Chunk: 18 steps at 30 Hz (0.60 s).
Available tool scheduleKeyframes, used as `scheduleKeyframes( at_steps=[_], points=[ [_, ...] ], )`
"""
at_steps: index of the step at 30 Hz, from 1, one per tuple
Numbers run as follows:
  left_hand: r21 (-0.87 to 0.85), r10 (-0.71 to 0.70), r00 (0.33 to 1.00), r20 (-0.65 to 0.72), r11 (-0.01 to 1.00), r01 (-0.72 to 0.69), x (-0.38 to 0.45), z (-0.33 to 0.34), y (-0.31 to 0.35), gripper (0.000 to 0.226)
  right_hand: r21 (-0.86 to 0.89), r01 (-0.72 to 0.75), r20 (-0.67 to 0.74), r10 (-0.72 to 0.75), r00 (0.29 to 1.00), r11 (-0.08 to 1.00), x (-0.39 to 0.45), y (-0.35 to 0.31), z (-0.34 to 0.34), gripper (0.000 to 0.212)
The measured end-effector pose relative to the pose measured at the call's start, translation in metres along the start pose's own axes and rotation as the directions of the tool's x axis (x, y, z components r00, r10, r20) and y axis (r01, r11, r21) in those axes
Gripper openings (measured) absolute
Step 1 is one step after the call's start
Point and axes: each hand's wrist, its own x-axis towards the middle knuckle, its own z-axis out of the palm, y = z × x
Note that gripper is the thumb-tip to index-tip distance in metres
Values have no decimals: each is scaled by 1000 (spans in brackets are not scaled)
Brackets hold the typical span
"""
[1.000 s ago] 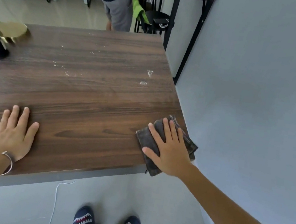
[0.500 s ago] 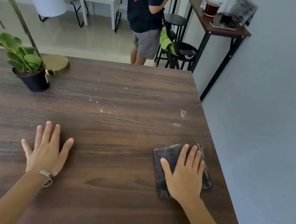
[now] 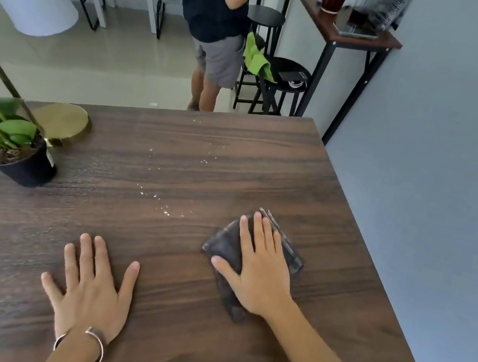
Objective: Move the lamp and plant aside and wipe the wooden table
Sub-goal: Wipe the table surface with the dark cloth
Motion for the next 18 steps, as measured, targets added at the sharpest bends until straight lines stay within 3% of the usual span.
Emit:
scheduleKeyframes(
  at_steps=[4,6,10,12,14,16,18],
  points=[
    [-9,-17,1000,16,1000,17,3,-2,4,84,-104,-203,-35,201,979,974,-41,72,-18,101],
    [6,-17,1000,19,1000,17,3,-3,4,83,-148,-338,-51,335,941,929,2,101,-40,107],
    [22,-12,1000,19,1000,12,3,-3,4,82,-5,-552,-40,551,834,834,127,94,-59,110],
    [16,-24,999,41,1000,23,3,-4,5,82,-8,-466,4,466,885,885,162,58,-50,106],
    [13,-29,998,52,1000,28,3,-6,5,82,-45,-218,31,219,975,975,152,16,-33,102],
    [-2,-35,998,50,999,35,8,-9,4,83,-34,-1,41,2,999,999,98,-4,-20,99],
    [-46,-63,998,31,997,65,18,-10,10,86,-18,32,15,-32,999,999,33,13,-14,97]
  ],
)
